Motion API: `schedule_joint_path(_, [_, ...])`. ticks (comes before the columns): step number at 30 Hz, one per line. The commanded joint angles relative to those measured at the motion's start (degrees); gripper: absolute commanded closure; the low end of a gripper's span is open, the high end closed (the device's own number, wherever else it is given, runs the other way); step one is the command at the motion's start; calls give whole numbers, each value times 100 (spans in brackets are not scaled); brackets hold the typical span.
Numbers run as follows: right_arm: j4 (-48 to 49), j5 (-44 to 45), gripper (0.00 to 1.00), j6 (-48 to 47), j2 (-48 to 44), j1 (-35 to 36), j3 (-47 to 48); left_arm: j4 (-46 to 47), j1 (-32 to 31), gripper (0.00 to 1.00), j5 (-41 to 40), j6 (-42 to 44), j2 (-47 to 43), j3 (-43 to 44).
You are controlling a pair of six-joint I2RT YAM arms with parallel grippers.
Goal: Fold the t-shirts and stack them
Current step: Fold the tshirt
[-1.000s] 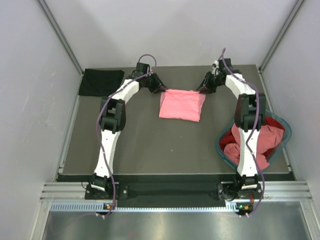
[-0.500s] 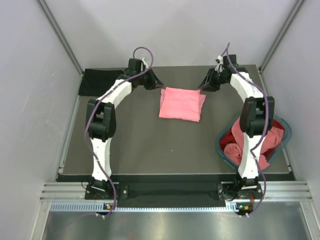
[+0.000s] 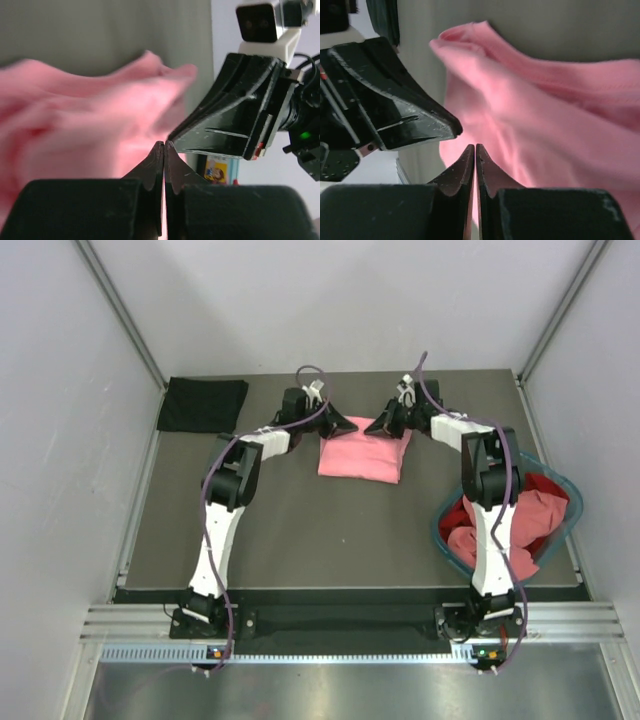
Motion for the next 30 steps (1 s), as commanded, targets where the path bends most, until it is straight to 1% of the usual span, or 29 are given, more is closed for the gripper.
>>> schedule_joint_path(1, [1313, -65, 97, 359, 272, -96, -107, 1205, 174, 100, 94, -382, 485, 304])
schedule_joint_path(4, [1708, -83, 97, 570, 545, -219, -99, 1294, 219, 100, 24, -453, 872, 532])
schedule_joint_path(8, [1928, -135, 97, 667, 957, -473, 6, 1444, 341, 100, -81, -541, 1146, 778])
schedule_joint_path(11, [2008, -144, 96, 694, 1090, -632, 85, 1339, 438, 100, -178, -497, 1295, 1006])
schedule_joint_path(17, [1833, -57, 89, 825, 1380, -782, 533, 1224, 535, 100, -372, -550, 1559, 1323])
schedule_joint_path(20, [1745, 224, 89, 895, 1459, -782, 648, 1215, 535, 100, -433, -576, 1674, 1385])
schedule_joint_path(22, [1421, 514, 89, 870, 1512, -782, 823, 1145, 535, 100, -503, -550, 1682, 1394])
schedule_joint_path(25, [911, 822, 88, 852, 1539, -817, 1077, 742, 535, 100, -530, -348, 1569, 1551])
schedule_joint_path(27, [647, 997, 87, 703, 1495, -843, 1280, 252, 535, 100, -504, -59, 1446, 1666])
schedule_joint_path(28, [115, 1042, 87, 624, 1477, -852, 1516, 66, 535, 100, -477, 73, 1315, 1788])
schedule_joint_path(30, [-284, 1165, 86, 422, 1398, -887, 1763, -382, 535, 100, -311, 538, 1200, 1999])
